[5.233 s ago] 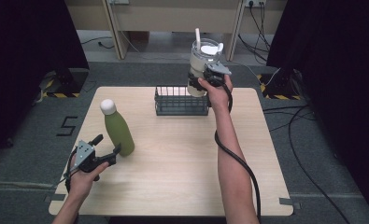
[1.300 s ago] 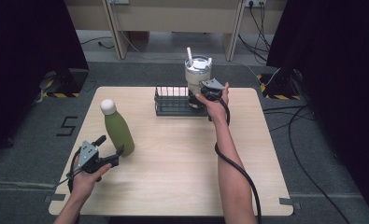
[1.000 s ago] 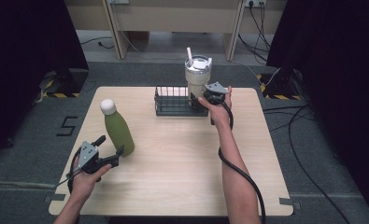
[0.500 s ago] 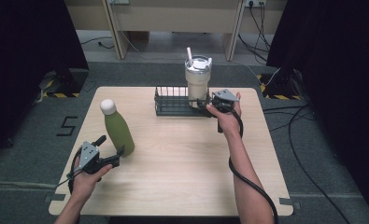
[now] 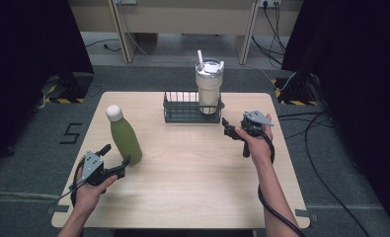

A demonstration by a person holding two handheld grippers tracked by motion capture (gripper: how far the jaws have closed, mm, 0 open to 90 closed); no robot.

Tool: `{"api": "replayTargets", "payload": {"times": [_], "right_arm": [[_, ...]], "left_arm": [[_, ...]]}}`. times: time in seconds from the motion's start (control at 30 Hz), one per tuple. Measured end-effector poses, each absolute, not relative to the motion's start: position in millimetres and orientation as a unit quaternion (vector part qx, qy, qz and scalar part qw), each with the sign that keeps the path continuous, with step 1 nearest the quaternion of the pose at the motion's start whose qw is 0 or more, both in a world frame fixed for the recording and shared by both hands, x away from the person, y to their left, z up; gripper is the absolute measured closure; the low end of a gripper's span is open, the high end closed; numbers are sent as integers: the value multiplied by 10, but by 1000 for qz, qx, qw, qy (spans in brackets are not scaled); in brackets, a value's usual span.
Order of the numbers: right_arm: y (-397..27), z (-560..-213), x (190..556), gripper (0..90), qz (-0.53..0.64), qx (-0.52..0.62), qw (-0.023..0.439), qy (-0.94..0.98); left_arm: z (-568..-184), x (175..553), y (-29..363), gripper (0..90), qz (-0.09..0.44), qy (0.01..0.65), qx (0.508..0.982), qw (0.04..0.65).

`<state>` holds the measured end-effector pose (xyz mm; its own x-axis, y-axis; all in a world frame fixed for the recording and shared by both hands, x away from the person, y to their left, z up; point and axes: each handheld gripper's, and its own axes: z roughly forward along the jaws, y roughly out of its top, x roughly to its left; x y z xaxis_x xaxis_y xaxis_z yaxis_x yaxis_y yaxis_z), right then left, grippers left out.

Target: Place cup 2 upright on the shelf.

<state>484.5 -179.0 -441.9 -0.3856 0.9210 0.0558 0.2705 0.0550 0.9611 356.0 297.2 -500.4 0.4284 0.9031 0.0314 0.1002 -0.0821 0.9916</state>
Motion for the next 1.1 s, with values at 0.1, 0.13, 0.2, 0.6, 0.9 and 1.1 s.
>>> {"api": "replayTargets", "payload": {"times": [0.1, 0.13, 0.2, 0.6, 0.9, 1.1], "right_arm": [[-1844, -4433, 4786, 78, 514, 459, 319, 651], [-1863, -4439, 4768, 78, 513, 459, 320, 650], [-1909, -4459, 4720, 83, 513, 463, 322, 647], [-2086, -4635, 4420, 95, 506, 479, 325, 640], [-2173, -4691, 4246, 103, 501, 491, 330, 632], [-2158, -4686, 4249, 104, 502, 488, 328, 635]], "left_arm": [[-4988, 3556, 2986, 135, 367, 393, 638, 552], [-4987, 3559, 2986, 135, 368, 394, 637, 552], [-4990, 3561, 2980, 135, 369, 393, 639, 549], [-4979, 3599, 2874, 134, 364, 379, 647, 552], [-4939, 3653, 2867, 91, 372, 383, 641, 551], [-4944, 3737, 2908, 86, 369, 393, 640, 548]]}}
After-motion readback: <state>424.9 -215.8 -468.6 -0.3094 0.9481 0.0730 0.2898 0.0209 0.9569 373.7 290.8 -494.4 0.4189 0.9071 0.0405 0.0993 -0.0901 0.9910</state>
